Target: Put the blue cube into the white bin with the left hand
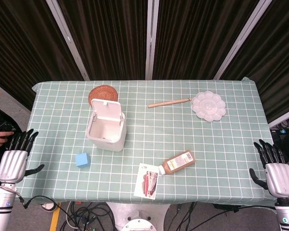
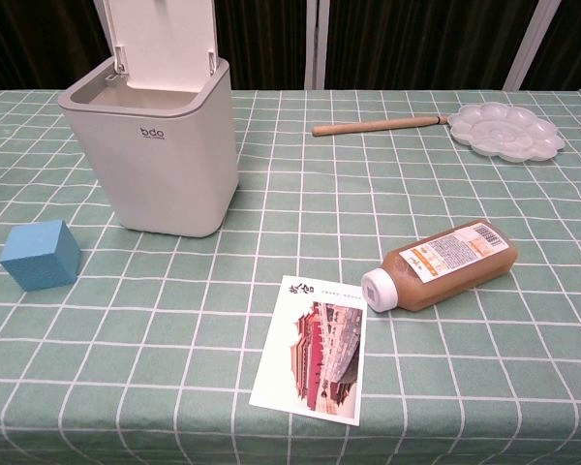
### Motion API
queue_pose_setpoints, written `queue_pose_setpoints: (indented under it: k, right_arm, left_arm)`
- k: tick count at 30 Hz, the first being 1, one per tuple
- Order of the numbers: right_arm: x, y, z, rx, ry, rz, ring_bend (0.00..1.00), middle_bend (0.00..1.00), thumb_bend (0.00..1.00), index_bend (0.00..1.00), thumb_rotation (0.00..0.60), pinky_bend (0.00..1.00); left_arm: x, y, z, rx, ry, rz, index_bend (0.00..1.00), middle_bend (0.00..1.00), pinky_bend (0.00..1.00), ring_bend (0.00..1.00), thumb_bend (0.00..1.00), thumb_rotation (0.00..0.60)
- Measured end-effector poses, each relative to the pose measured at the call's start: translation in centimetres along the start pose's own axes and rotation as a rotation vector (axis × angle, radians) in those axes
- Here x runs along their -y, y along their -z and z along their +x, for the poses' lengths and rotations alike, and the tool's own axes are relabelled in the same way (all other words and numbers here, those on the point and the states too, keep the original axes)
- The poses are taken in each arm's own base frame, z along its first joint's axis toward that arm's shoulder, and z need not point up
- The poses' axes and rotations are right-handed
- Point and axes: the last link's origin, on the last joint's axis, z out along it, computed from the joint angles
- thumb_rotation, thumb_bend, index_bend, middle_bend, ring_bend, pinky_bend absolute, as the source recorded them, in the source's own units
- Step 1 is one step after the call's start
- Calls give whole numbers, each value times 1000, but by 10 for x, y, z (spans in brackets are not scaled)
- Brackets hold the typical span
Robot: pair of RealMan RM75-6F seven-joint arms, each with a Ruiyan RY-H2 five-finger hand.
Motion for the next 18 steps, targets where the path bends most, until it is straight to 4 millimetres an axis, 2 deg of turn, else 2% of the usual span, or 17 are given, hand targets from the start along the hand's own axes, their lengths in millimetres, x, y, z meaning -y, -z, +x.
queue_pose_setpoints:
  k: [10, 13, 18]
  right_arm:
    - [-1, -1, 3, -11, 0, -2, 0, 0, 299, 0, 600, 0]
    - [-1, -2, 6, -19, 1, -2, 0, 0, 313, 0, 600, 0]
    - [-2, -2, 10, -27, 18, 1, 0, 0, 318, 0, 600, 0]
  left_arm:
    - [-9, 4, -5, 53, 25, -47, 3, 0, 45, 0, 0, 600]
    - [-20, 3, -11, 104, 64, -100, 3, 22, 46, 0, 0, 600]
    - [-51, 0, -26, 187, 112, -226, 30, 44, 77, 0, 0, 600]
